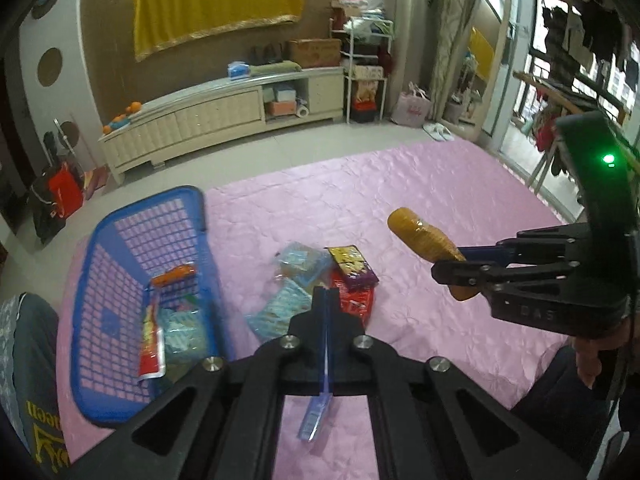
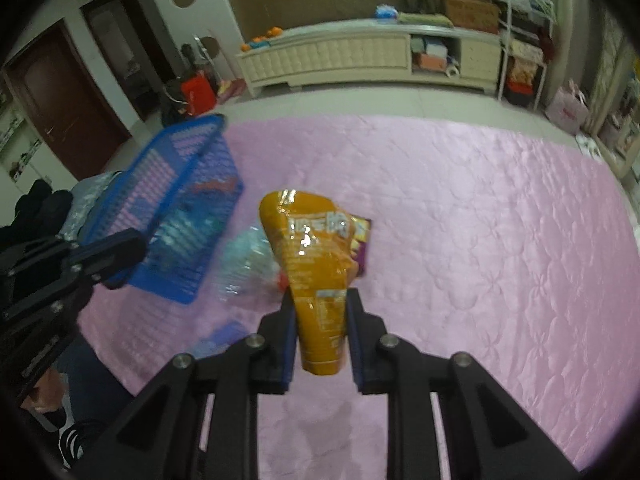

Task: Organize snacks

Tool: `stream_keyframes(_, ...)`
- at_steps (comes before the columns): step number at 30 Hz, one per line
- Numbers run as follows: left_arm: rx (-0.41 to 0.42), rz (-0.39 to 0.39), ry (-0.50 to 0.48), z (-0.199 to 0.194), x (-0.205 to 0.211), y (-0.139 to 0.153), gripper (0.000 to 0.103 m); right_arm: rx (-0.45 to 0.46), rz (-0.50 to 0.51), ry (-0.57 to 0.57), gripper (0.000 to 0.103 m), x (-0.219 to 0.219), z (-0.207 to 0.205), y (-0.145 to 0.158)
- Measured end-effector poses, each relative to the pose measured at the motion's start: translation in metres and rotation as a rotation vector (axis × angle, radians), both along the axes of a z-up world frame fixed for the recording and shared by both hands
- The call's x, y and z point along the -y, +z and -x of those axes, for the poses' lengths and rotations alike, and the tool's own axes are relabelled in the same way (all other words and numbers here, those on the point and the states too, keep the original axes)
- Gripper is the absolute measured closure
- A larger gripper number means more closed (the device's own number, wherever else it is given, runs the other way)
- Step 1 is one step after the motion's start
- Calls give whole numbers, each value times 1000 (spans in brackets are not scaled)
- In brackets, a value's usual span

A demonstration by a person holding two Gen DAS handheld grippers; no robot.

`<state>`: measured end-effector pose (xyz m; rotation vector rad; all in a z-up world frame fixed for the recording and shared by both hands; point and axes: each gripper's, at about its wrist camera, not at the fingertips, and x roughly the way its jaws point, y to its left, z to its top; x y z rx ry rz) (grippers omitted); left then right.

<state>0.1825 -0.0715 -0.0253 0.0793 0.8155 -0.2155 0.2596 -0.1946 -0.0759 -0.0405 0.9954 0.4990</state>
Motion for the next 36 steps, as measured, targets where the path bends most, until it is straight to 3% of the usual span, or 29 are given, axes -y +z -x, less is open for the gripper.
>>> stream_keyframes(6, 24, 48, 48, 18, -44, 16, 103, 59, -8, 70, 77, -39, 16, 32)
stream_keyframes(19, 57, 34, 157, 43, -126, 35, 103, 74, 1, 193, 77, -140, 23, 45)
stream_keyframes(27, 1, 29, 182, 28, -159, 18, 103, 84, 39, 233, 77, -186, 20, 40)
stream_keyframes(36, -44, 41, 176, 3, -188, -7, 103, 30, 149, 234, 77, -225, -2, 11)
